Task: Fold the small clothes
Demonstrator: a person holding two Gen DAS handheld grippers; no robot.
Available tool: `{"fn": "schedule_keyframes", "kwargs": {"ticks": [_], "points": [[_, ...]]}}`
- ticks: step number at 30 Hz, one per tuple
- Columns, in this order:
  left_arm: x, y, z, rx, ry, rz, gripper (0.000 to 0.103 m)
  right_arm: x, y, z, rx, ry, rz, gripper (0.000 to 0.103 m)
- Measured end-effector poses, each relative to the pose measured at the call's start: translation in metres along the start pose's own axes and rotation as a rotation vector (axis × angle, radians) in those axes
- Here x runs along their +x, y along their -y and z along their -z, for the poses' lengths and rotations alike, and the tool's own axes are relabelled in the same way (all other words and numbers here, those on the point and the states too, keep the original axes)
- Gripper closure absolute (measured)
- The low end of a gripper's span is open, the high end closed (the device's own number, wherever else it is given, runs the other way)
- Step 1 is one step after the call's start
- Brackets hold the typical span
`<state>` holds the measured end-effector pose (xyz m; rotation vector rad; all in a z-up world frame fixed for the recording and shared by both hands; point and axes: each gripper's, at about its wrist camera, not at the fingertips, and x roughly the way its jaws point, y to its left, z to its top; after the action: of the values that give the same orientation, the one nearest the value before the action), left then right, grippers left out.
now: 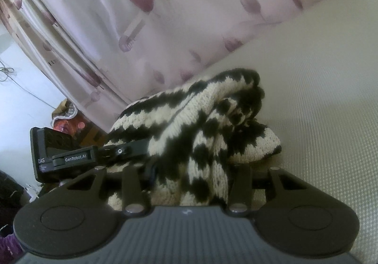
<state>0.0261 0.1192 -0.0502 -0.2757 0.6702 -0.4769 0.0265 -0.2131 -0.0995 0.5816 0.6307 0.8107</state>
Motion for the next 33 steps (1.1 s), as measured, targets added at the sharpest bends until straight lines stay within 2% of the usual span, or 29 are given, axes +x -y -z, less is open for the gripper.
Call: {"fn": "schedule_keyframes", "kwargs": {"ticks": [5,11,18,22,24,30,33], "points": [[0.003,-0.007,0.006,0.006,0.002,0.002,0.044,0.003,0.001,0.006,-0.006,-0.003,0.02,0.059],[0.008,-0.013,0.01,0.02,0.002,-0.008,0.038,0.007,0.002,0.008,-0.01,-0.007,0.039,0.059],[0.009,-0.017,0.025,0.004,0.036,-0.079,0.021,0.015,0.001,0.011,-0.052,-0.029,0.111,0.058],[0.006,-0.005,0.035,0.061,0.086,-0.174,0.008,0.019,0.001,0.017,-0.091,-0.048,0.183,0.05],[0.005,0.004,0.04,0.099,0.114,-0.226,0.005,0.019,0.0,0.02,-0.124,-0.041,0.203,0.048],[-0.01,0.027,0.044,0.133,0.196,-0.336,0.002,0.018,-0.011,0.022,-0.187,-0.016,0.24,0.042],[-0.023,0.042,0.045,0.172,0.271,-0.408,0.0,0.008,-0.029,0.027,-0.258,0.041,0.28,0.04]]}}
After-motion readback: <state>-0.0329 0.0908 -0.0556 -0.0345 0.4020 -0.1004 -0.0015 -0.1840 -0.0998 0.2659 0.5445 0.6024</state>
